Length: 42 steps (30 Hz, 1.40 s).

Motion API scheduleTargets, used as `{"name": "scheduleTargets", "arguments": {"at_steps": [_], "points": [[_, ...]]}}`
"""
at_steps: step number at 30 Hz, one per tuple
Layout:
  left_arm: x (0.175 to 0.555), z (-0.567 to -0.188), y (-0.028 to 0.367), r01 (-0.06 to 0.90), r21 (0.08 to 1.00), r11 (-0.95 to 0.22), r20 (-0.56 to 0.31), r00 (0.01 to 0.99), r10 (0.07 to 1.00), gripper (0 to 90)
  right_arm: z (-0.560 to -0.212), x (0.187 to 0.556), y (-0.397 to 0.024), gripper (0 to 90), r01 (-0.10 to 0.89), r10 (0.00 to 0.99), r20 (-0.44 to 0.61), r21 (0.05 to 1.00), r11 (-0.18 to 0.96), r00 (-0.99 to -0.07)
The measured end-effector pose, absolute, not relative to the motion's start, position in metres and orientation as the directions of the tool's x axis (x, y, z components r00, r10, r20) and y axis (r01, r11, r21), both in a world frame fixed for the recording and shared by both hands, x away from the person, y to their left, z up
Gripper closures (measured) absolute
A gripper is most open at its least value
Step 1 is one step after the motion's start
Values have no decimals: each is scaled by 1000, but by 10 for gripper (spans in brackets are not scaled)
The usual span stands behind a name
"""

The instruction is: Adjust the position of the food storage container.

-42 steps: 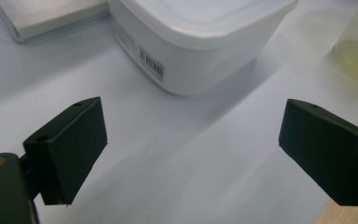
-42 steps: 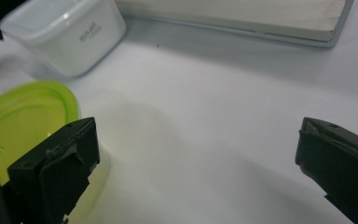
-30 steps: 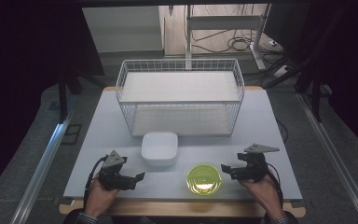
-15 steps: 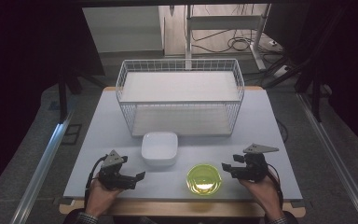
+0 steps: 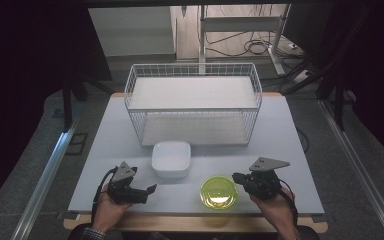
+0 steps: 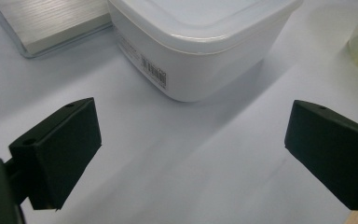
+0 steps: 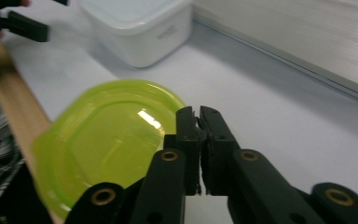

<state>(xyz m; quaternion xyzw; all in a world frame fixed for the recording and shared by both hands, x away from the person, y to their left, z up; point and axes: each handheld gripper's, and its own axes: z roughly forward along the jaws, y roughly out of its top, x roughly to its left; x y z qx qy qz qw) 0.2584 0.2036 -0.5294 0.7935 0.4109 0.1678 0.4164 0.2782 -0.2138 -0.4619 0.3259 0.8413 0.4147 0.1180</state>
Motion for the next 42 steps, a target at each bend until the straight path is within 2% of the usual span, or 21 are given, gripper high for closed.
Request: {"name": "scheduleTargets", "arguments": {"at_steps": [9, 27, 34, 42], "points": [[259, -530, 205, 510, 802, -310, -74, 601, 796, 30, -461, 264, -180, 895, 424, 559, 101, 765, 485, -823], [259, -531, 204, 501, 799, -334, -48, 606, 794, 32, -478, 244, -118, 894, 343, 427, 74, 725, 598, -901], [259, -531, 203, 503, 799, -330, -53, 605, 794, 32, -481, 244, -118, 894, 335, 434, 41, 704, 627, -900], [259, -532, 202, 502, 791, -348, -38, 610, 792, 32, -481, 254, -142, 894, 387, 481, 75, 705, 594, -874]]}}
